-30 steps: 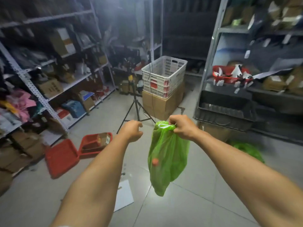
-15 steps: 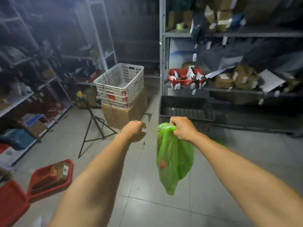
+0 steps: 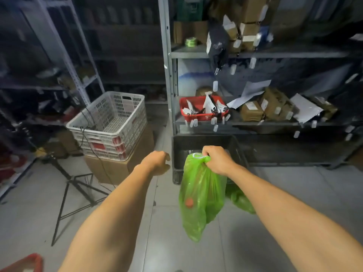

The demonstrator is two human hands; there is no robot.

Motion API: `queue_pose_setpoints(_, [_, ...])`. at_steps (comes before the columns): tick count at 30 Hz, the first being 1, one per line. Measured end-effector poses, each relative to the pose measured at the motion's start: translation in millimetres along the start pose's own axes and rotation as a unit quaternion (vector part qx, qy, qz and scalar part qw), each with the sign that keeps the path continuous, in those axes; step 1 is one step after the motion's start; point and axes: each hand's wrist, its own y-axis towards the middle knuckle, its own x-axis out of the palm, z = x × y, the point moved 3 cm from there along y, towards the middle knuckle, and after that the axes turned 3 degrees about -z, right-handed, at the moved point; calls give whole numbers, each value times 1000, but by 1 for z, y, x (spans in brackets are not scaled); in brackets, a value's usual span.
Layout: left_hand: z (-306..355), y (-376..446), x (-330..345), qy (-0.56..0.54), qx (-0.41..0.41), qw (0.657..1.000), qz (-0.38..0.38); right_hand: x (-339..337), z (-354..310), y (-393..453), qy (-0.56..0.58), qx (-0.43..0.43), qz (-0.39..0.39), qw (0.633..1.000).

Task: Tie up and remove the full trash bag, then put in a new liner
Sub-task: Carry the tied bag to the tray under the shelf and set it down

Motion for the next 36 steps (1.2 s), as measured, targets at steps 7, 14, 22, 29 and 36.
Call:
queue_pose_setpoints(7, [-41, 125, -55, -7, -7, 1000, 27, -27, 9, 134, 25, 0, 41, 999])
queue_pose_setpoints(14, [-67, 233, -92, 10, -24, 999, 28, -35, 38, 258, 30, 3, 70, 997])
queue_pose_setpoints(22, [-71, 348, -121, 2, -68, 998, 16, -24, 92, 390, 37, -6, 33, 999])
queue_pose_setpoints(29, [-75, 426, -110, -14, -102, 995, -10, 10, 131, 458, 41, -20, -40, 998])
queue_pose_setpoints(36, [-101, 481, -79, -22, -119, 992, -21, 59, 152, 505, 9, -22, -88, 996])
